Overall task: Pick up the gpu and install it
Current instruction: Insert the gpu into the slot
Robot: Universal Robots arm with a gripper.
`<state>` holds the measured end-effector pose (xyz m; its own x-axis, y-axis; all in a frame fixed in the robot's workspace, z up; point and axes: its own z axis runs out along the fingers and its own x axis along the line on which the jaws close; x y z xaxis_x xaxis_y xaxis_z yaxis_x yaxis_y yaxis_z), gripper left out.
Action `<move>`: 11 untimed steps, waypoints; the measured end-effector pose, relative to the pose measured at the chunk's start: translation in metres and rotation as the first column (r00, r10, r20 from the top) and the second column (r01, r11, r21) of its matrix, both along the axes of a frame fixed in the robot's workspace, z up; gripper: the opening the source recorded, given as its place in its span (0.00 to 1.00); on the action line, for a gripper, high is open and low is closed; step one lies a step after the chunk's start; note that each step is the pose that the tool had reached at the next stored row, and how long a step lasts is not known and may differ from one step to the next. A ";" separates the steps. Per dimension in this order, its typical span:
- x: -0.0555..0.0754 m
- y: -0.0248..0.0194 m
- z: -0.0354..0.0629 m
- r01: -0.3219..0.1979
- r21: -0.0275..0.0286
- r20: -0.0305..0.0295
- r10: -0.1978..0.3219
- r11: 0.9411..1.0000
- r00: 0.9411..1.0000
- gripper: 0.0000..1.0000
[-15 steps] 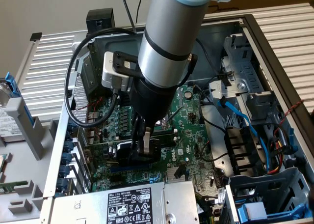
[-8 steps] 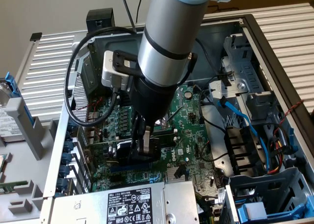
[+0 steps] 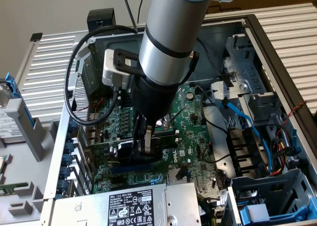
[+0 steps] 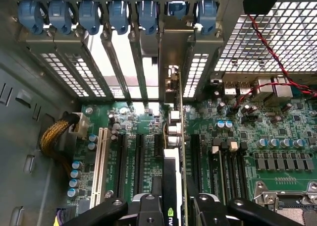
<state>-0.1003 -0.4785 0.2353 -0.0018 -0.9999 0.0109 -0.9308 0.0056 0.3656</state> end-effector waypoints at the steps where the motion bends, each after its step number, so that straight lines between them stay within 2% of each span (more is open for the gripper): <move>1: 0.000 0.0006 0.0000 0.000 0.000 0.001 0.000 1.000 1.000 0.29; 11: -0.004 0.0018 0.0000 0.001 0.000 0.003 -0.001 1.000 1.000 0.29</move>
<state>-0.1044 -0.4767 0.2353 -0.0025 -0.9999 0.0107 -0.9318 0.0063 0.3629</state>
